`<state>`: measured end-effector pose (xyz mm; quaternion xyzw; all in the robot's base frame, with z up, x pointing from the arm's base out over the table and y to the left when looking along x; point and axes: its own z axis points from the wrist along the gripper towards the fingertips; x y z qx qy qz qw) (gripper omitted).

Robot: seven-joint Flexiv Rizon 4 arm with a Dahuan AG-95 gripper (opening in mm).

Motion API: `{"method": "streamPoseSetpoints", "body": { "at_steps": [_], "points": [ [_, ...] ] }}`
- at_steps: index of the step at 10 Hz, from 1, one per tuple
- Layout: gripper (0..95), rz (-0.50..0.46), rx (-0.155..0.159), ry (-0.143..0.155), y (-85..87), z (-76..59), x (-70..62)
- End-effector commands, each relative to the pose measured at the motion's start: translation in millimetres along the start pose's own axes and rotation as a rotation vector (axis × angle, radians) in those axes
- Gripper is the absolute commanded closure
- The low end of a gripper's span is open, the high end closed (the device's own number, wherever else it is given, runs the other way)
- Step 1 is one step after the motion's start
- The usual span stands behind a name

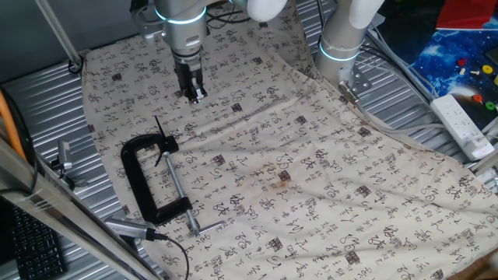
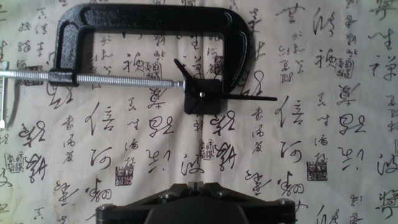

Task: Turn the hands of a clock

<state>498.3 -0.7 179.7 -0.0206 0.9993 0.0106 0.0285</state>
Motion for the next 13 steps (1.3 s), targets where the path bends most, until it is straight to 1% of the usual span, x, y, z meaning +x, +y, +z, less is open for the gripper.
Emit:
{"method": "streamPoseSetpoints", "body": {
  "at_steps": [1,4,6,8,9,11,12,13],
  "points": [
    [95.0,-0.011,0.001,-0.001,-3.8,-1.5,0.1],
    [95.0,-0.012,0.002,-0.003,-6.6,-4.2,0.0],
    [95.0,-0.013,0.002,0.003,-9.2,-3.1,-1.2],
    [95.0,-0.03,0.004,0.005,-22.5,0.3,-7.0],
    [95.0,-0.038,0.003,0.005,-29.8,0.2,-15.1],
    [95.0,-0.036,0.004,0.007,-32.7,0.0,-29.7],
    [95.0,-0.037,0.007,0.009,-36.1,2.2,-39.3],
    [95.0,-0.045,0.005,0.009,-44.4,7.1,-49.6]
  ]
}}
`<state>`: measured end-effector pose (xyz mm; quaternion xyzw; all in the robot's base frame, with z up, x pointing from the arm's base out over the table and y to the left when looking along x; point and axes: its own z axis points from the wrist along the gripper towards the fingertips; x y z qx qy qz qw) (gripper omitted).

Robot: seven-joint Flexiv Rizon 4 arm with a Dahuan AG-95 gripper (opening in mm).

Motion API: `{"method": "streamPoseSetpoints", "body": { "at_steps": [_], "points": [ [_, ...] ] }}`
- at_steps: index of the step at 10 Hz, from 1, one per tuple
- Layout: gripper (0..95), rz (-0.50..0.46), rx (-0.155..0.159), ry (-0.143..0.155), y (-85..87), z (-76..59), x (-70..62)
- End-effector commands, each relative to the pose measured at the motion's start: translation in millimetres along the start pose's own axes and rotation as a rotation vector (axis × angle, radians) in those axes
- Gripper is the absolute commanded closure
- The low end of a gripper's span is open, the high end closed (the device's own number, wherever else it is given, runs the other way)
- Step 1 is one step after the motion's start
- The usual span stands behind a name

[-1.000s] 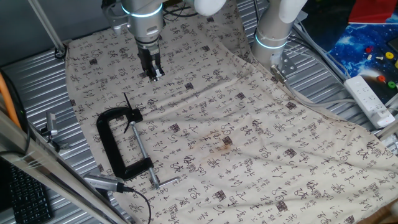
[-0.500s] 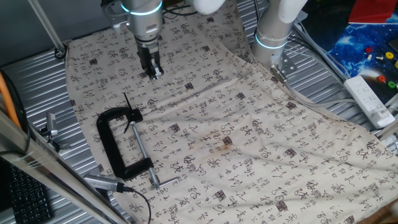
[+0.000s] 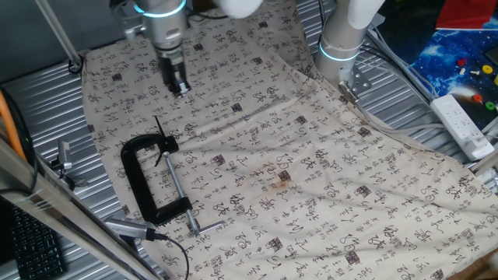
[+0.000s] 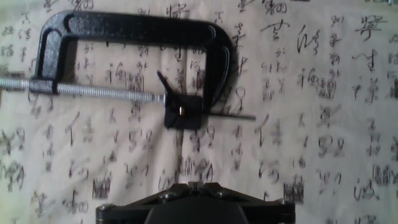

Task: Turn the hands of a clock

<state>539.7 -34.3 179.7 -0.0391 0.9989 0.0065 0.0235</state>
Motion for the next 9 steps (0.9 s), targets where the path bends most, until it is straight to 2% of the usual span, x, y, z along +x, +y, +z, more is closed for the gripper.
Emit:
{"method": "streamPoseSetpoints", "body": {
  "at_steps": [1,5,9],
  "points": [
    [95.0,-0.016,-0.003,-0.003,-16.3,11.3,-16.3],
    [95.0,-0.039,0.001,-0.003,-27.7,34.1,-34.7],
    [95.0,-0.056,0.005,-0.002,-34.7,46.1,-50.6]
  ]
}}
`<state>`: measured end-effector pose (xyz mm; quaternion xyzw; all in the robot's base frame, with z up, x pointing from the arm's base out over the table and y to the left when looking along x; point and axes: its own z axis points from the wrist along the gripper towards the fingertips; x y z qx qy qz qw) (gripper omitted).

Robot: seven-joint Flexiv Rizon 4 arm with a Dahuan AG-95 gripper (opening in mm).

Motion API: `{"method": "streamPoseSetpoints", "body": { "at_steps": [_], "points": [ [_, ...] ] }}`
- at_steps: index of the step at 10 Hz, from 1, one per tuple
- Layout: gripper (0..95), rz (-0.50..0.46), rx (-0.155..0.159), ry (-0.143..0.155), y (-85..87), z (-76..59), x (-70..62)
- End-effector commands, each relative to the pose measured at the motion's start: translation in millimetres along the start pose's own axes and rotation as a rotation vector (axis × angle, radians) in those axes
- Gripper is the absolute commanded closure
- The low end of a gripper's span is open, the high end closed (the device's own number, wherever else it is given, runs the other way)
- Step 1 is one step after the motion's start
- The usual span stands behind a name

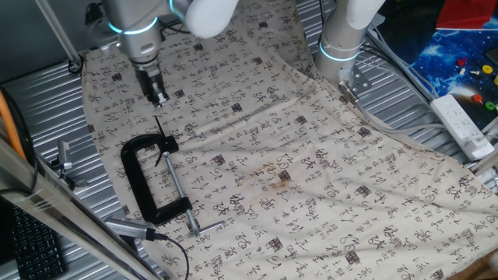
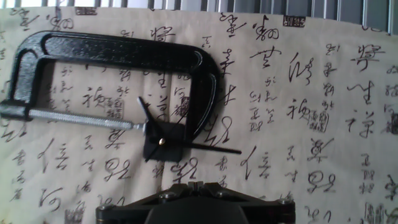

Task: Turn the hands of a clock

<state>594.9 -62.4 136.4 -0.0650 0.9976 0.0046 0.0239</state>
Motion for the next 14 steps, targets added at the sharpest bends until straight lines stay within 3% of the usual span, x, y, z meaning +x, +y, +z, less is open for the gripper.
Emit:
{"method": "streamPoseSetpoints", "body": {
  "at_steps": [1,8,14],
  "points": [
    [95.0,-0.009,0.003,-0.003,-3.7,2.7,-2.1],
    [95.0,-0.086,0.007,0.0,-14.8,16.6,-18.0],
    [95.0,-0.123,0.006,-0.004,-25.2,38.4,-40.9]
  ]
}}
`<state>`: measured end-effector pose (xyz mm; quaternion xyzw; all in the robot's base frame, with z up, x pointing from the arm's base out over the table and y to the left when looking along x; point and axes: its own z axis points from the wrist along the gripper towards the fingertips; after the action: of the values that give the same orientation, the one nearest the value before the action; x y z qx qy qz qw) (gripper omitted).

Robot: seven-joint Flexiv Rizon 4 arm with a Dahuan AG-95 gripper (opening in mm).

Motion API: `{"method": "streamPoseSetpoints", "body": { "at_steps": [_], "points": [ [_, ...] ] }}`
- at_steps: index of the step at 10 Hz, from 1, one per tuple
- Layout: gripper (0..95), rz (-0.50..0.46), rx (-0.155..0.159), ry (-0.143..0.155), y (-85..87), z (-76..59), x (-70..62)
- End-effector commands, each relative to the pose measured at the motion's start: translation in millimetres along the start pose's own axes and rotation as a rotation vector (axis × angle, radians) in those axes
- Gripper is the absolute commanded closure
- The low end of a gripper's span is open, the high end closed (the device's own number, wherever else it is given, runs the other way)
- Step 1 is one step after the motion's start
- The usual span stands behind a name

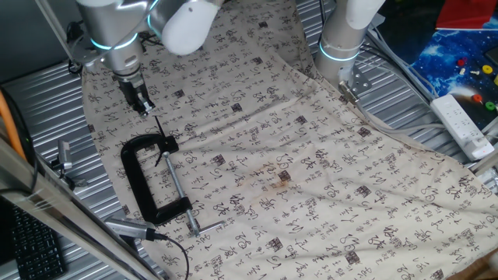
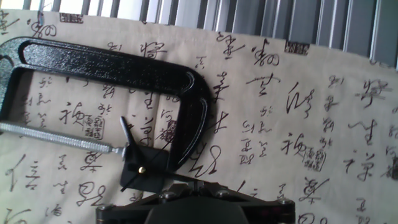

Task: Turn the hands of a clock

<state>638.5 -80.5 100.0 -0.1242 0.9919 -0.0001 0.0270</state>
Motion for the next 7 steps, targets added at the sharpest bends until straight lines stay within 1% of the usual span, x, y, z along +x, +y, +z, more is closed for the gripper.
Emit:
{"method": "streamPoseSetpoints", "body": {
  "at_steps": [1,3,5,7],
  "points": [
    [95.0,-0.007,-0.001,0.001,-3.1,1.0,-2.8],
    [95.0,-0.016,-0.003,0.0,-8.5,4.7,-2.7],
    [95.0,-0.021,-0.005,0.004,-10.4,10.0,-2.5],
    [95.0,-0.026,-0.006,0.004,-12.4,20.5,-2.0]
  ]
}}
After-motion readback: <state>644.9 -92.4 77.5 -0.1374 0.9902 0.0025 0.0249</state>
